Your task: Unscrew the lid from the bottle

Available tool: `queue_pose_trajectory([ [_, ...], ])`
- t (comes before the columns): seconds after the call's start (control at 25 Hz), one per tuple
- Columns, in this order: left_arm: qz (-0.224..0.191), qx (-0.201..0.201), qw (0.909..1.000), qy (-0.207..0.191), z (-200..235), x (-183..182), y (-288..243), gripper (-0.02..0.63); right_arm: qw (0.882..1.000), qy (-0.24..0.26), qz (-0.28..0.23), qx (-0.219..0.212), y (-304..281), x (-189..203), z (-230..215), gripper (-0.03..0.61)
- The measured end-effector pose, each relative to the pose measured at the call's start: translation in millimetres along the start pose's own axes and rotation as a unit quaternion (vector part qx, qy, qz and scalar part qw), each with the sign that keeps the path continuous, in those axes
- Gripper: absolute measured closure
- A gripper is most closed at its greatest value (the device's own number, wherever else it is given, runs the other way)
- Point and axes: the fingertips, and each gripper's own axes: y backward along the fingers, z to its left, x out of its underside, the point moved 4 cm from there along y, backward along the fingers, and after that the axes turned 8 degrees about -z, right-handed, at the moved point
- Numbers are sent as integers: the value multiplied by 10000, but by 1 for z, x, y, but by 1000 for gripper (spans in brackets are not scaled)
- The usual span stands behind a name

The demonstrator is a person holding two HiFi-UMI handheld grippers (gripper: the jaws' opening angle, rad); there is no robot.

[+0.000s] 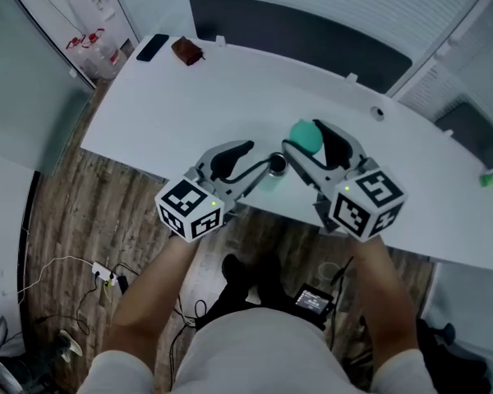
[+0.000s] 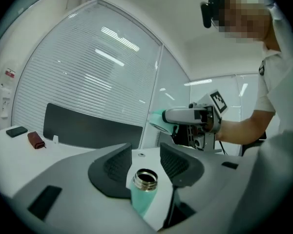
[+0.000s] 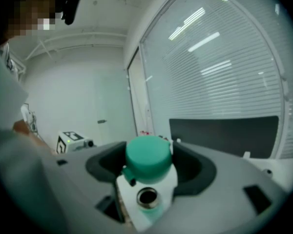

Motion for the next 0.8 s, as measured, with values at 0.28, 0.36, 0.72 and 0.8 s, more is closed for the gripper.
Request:
queue_pose_trajectory([
  [0.28, -592, -5, 9967, 548, -17, -44, 19, 488, 9978, -319, -495, 306, 33, -30, -1, 273],
  [0.36, -706, -63, 9952, 667, -19, -50, 27, 495, 9964, -434, -605, 398, 42, -34, -1, 273],
  [0.72, -1057, -176, 9891, 1008, -47, -62, 61, 495, 9884, -904, -1006, 687, 85, -42, 6, 273],
  [0.8, -1088, -213, 9882, 1055, -52, -62, 67, 495, 9876, -941, -1029, 716, 92, -41, 10, 273],
])
